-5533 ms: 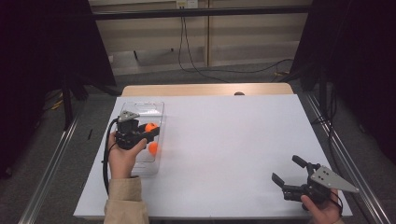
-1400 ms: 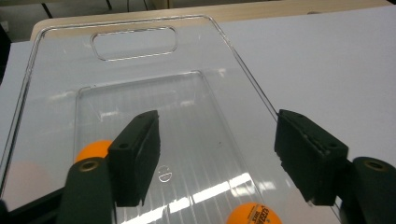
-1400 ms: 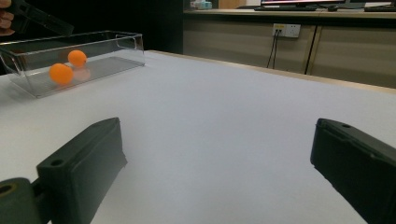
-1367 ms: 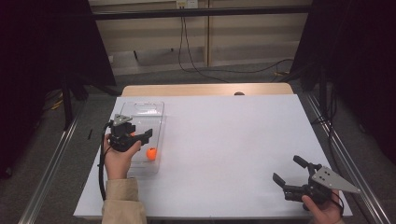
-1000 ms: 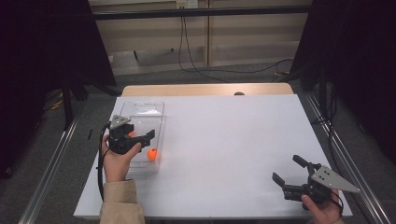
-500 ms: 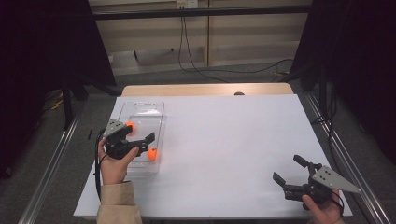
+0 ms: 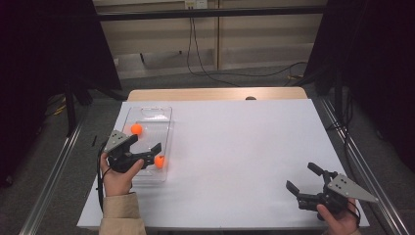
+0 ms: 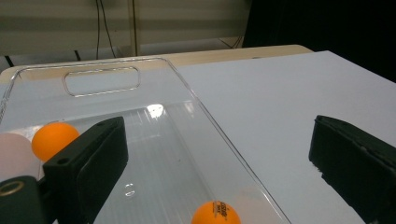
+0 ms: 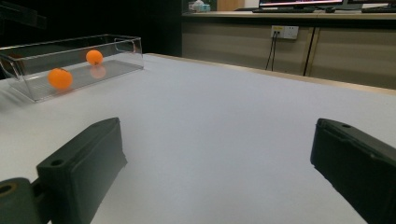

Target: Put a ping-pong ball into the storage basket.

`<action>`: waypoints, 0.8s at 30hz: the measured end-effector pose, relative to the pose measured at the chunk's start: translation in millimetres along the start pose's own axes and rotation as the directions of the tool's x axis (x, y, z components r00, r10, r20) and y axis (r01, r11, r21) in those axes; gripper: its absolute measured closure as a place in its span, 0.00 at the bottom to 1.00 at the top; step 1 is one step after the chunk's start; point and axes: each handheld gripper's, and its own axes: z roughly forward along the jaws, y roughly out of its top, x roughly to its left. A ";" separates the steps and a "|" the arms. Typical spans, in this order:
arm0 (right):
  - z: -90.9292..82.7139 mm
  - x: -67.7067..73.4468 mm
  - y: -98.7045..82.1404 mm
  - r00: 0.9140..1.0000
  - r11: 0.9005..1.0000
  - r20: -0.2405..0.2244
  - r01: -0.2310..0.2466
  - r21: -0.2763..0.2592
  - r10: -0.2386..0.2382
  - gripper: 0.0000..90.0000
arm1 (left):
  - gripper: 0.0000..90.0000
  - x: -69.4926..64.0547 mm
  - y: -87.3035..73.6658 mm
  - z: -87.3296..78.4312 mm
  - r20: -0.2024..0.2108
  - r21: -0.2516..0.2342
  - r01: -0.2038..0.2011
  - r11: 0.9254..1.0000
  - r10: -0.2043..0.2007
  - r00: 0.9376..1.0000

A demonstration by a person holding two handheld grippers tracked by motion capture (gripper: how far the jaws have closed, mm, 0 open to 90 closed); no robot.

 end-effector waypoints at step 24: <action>-0.4 -0.4 0.2 1.000 1.000 0.003 -0.002 -0.004 0.002 0.03 | 0.05 -5.1 -16.3 -16.4 0.016 -0.062 -0.053 0.997 0.054 0.998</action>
